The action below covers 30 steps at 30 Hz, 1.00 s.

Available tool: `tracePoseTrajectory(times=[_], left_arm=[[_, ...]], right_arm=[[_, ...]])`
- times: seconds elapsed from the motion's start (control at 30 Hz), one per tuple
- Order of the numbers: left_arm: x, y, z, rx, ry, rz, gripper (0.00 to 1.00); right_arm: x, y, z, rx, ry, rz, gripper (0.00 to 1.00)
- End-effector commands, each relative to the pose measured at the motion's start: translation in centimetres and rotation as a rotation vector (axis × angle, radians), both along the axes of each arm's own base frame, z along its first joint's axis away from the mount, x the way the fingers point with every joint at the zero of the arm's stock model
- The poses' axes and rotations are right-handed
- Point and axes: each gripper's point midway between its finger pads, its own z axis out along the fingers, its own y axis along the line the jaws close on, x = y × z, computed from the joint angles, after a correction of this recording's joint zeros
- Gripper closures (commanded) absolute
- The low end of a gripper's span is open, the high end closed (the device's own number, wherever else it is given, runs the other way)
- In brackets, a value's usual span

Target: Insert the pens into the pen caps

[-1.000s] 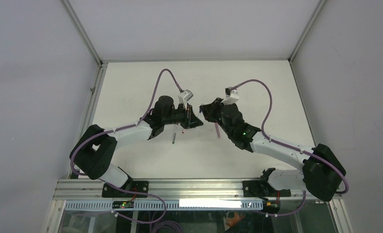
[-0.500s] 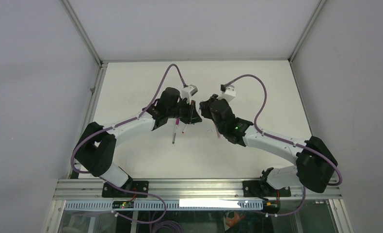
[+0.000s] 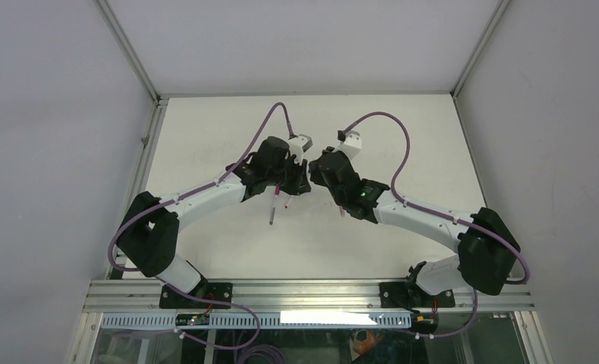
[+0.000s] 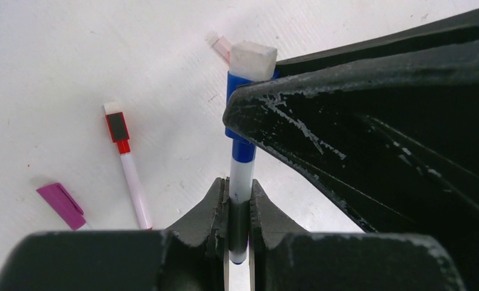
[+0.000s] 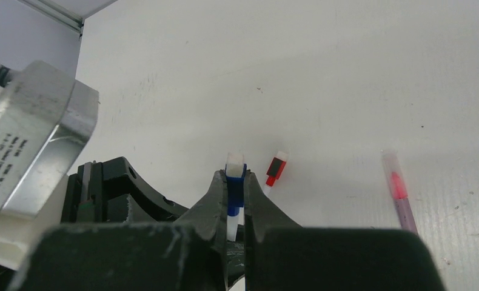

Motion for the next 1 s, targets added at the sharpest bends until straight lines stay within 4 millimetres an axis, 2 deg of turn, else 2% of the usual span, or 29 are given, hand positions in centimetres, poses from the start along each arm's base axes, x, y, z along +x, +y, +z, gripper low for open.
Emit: tracePoseTrajectory(times=[0.0, 0.33, 0.6, 0.77, 0.87, 0.97], left_arm=[[9.0, 1.9, 8.6, -0.081, -0.324, 0.29, 1.0], [9.3, 2.4, 8.9, -0.063, -0.346, 0.31, 1.0], [9.0, 2.6, 9.7, -0.075, -0.36, 0.305, 1.0], [8.6, 2.7, 9.3, -0.07, -0.355, 0.297, 1.0], [8.0, 2.8, 8.6, -0.067, -0.343, 0.283, 1.0], [6.8, 2.8, 7.5, -0.082, -0.342, 0.238, 1.0]], right_arm=[[-7.5, 1.6, -5.4, -0.156, 0.204, 0.254, 1.0], [-9.2, 3.3, -5.8, -0.142, 0.203, 0.354, 1.0], [-9.6, 4.2, -6.0, -0.108, 0.21, 0.393, 1.0], [-9.8, 4.7, -5.9, -0.104, 0.212, 0.416, 1.0], [-9.0, 4.2, -4.9, -0.125, 0.158, 0.399, 1.0], [-7.3, 2.8, -2.8, -0.16, 0.069, 0.345, 0.97]])
